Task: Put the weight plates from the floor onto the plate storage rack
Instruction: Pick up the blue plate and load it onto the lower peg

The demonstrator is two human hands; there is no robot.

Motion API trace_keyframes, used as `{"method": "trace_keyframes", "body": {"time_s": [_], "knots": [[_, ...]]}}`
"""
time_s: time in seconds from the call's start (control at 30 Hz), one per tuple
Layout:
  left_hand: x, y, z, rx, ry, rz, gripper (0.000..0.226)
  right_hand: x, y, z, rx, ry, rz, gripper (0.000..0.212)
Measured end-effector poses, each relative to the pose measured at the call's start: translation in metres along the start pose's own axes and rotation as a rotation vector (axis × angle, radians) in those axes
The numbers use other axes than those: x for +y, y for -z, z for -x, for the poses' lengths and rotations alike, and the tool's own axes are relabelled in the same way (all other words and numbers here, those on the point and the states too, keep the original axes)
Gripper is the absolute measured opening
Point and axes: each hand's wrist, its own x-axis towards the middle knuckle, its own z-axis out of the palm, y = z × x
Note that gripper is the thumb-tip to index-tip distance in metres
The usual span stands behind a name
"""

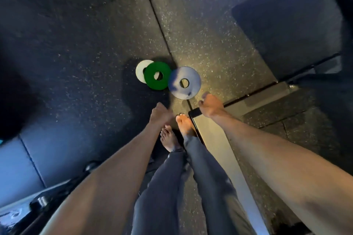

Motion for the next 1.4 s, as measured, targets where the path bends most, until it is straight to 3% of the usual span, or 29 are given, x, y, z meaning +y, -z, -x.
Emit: {"method": "trace_keyframes", "body": {"time_s": [0.2,0.3,0.57,0.7,0.8,0.9,0.97,1.1,1.2,1.3,1.4], "knots": [[0.042,-0.038,-0.123,0.022,0.116,0.211,0.099,0.014,-0.048,-0.151,0.035,-0.073,-0.082,0.073],[0.058,-0.066,-0.187,0.025,0.157,0.297,0.102,0.019,-0.073,-0.216,0.081,-0.149,-0.124,0.088],[0.067,-0.096,-0.241,0.188,0.234,0.394,0.089,0.016,-0.1,-0.281,0.18,-0.039,-0.036,0.089],[0.046,-0.097,-0.253,0.168,0.169,0.535,0.103,0.017,-0.102,-0.28,0.177,0.007,0.032,0.068],[0.015,-0.103,-0.274,0.173,0.128,0.579,0.113,0.017,-0.094,-0.264,0.124,-0.043,0.02,0.074],[0.003,-0.085,-0.23,0.136,0.116,0.573,0.109,0.017,-0.082,-0.224,0.057,-0.104,0.085,0.091],[0.004,-0.06,-0.173,0.102,0.111,0.549,0.09,0.011,-0.069,-0.183,0.0,-0.165,0.041,0.091],[0.027,0.005,-0.008,0.064,0.169,0.606,0.051,-0.011,-0.034,-0.082,-0.196,-0.117,-0.019,0.059],[0.027,0.043,0.095,0.033,0.249,0.662,0.025,-0.032,-0.006,0.007,-0.225,-0.07,0.01,0.05],[0.009,0.076,0.183,0.036,0.257,0.706,0.02,-0.054,0.012,0.096,-0.207,-0.006,0.003,0.048],[-0.026,0.1,0.25,0.015,0.281,0.81,0.033,-0.06,0.024,0.178,-0.172,0.193,-0.03,0.058]]}}
